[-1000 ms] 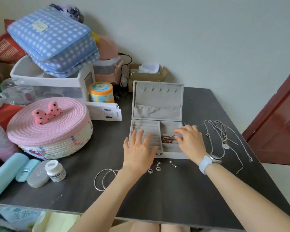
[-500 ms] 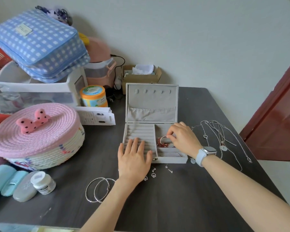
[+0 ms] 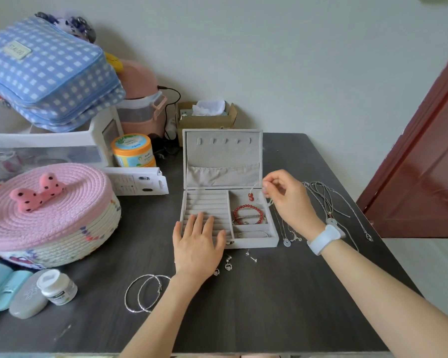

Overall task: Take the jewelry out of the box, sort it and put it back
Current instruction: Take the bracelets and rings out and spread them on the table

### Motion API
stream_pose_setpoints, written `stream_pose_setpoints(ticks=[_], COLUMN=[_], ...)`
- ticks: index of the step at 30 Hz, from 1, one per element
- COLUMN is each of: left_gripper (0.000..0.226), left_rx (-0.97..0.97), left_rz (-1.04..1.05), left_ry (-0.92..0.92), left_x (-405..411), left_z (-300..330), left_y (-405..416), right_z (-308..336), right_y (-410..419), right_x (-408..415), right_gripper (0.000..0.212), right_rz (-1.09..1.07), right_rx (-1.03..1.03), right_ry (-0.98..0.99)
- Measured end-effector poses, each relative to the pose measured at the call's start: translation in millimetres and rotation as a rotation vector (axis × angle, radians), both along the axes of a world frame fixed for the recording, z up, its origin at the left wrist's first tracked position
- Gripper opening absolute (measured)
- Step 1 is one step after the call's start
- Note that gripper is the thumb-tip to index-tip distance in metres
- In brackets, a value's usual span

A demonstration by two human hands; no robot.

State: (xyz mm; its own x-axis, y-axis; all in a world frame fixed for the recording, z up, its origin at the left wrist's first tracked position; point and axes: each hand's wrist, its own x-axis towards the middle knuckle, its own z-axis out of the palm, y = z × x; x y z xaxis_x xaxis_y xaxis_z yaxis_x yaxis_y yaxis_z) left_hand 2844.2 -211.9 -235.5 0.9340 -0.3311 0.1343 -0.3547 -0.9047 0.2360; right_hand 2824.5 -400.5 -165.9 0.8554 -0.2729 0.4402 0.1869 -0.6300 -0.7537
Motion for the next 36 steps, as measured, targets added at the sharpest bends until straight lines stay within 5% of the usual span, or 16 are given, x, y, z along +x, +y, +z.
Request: stream_pose_setpoints(ticks=[3,9,13,18,23,29,36], left_gripper=[0.053,0.051,0.042,0.026,0.028,0.033,0.03], left_rx=[-0.011,-0.044,-0.265,-0.371,-0.311,-0.102,-0.114], left_rz=[0.001,-0.01,-0.059,-0.09,-0.443,-0.765,-0.662], left_ry=[-0.007,0.023,0.1,-0.096,-0.238,-0.205,-0.19], left_x=[0,2,0,-41,-82,-92,-79], left_z=[-1,0,3,-3,-11,-24,-25], left_y=[0,0,11,46,60,54,82], right_z=[1,-25,-45,-63,-68,-58,-45], right_y=[7,32,56,64,59,32,11], right_x=[-29,-83,-96,-89,-81,-54,-5], right_gripper=[0.01,0.02,0.017,0.008,0.014,0.019,0.026], right_rz=[0.035,0.292,0.341,0.134,0.117,-0.068,-0.123], right_rx=[0.143,0.231,0.208,-0.103,-0.274,-0.374,-0.549], right_ry=[0.019,0.418,0.553,0.461,0.333,0.129,0.361])
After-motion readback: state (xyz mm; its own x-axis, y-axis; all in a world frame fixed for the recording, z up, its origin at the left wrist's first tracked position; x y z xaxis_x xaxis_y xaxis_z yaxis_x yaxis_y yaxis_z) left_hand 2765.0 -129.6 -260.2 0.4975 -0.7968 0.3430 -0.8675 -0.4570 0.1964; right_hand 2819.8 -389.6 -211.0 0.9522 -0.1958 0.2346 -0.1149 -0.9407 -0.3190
